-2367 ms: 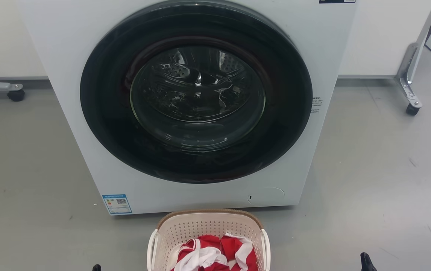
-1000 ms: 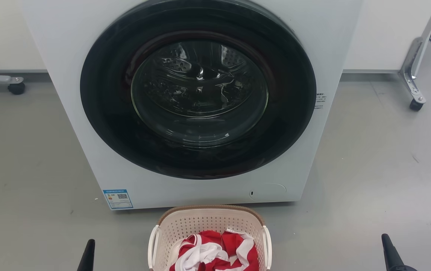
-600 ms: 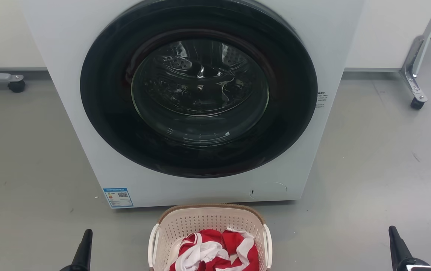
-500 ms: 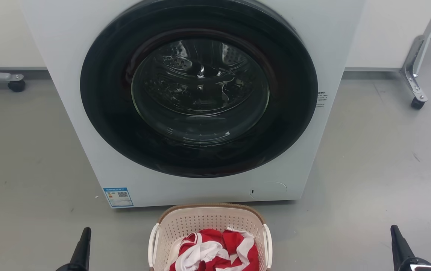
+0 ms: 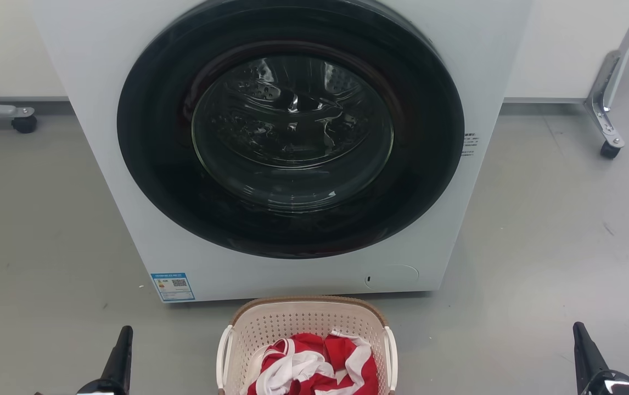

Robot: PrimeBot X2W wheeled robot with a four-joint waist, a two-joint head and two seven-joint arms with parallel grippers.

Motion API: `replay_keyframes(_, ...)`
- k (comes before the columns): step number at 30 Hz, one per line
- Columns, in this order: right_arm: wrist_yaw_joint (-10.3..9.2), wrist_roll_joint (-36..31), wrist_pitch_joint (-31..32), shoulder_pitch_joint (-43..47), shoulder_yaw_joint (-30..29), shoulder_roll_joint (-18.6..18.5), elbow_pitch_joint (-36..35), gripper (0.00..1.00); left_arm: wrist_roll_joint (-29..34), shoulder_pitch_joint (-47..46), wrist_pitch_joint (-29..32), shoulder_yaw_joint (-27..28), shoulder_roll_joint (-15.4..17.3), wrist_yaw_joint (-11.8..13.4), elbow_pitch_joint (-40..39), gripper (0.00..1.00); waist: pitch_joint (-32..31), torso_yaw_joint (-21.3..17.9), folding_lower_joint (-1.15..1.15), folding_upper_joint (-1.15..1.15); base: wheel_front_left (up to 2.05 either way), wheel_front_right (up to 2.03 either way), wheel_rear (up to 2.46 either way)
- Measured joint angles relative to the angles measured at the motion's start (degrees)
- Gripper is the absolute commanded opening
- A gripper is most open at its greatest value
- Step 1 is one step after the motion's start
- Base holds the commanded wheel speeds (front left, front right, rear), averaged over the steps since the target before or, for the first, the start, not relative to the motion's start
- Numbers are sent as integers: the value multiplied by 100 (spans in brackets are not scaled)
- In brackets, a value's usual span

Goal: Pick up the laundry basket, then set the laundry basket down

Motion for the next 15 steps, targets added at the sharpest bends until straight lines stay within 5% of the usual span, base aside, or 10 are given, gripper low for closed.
replay_keyframes(15,0,0,-1,0,0,0,0,0,0,0,0,0,0,0,0,0,0,0,0,0,0,0,0)
